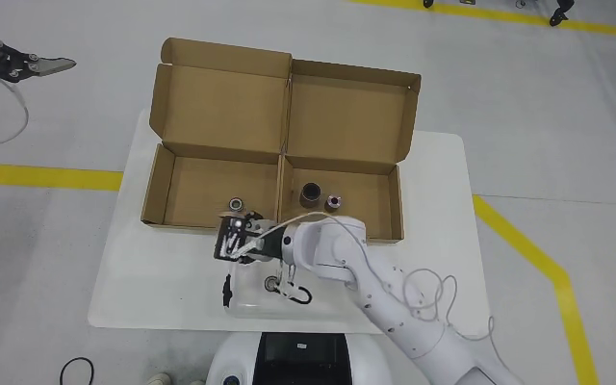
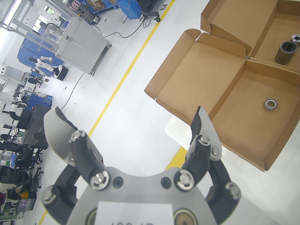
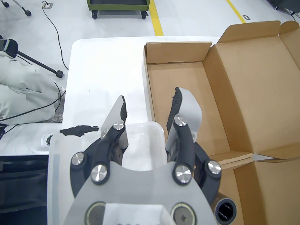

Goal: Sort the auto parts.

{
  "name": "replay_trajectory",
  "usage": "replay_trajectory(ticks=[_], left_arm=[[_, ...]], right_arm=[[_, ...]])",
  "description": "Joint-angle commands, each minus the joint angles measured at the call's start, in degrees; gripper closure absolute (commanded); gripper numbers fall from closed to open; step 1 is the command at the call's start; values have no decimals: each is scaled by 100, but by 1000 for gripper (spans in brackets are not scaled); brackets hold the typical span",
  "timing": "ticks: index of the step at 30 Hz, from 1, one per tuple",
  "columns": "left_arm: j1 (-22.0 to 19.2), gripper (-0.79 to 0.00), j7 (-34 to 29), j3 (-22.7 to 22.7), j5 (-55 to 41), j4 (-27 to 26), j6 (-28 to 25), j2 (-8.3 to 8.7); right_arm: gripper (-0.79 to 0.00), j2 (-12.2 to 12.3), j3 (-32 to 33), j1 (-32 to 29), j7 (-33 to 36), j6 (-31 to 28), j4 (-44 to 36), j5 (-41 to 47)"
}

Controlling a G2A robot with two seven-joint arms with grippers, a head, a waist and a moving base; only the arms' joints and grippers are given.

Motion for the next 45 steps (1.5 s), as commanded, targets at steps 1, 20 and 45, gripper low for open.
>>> replay_trajectory(ticks=[1, 20, 45], left_arm=[[0, -785, 0, 0, 0, 0, 0, 0], [0, -785, 0, 0, 0, 0, 0, 0], [0, -785, 0, 0, 0, 0, 0, 0]], right_arm=[[-351, 77, 89, -202, -63, -131, -135, -161], [-369, 619, 594, -1619, -855, -624, -641, -1592], [-363, 648, 103, -976, 433, -1088, -17, -1052]])
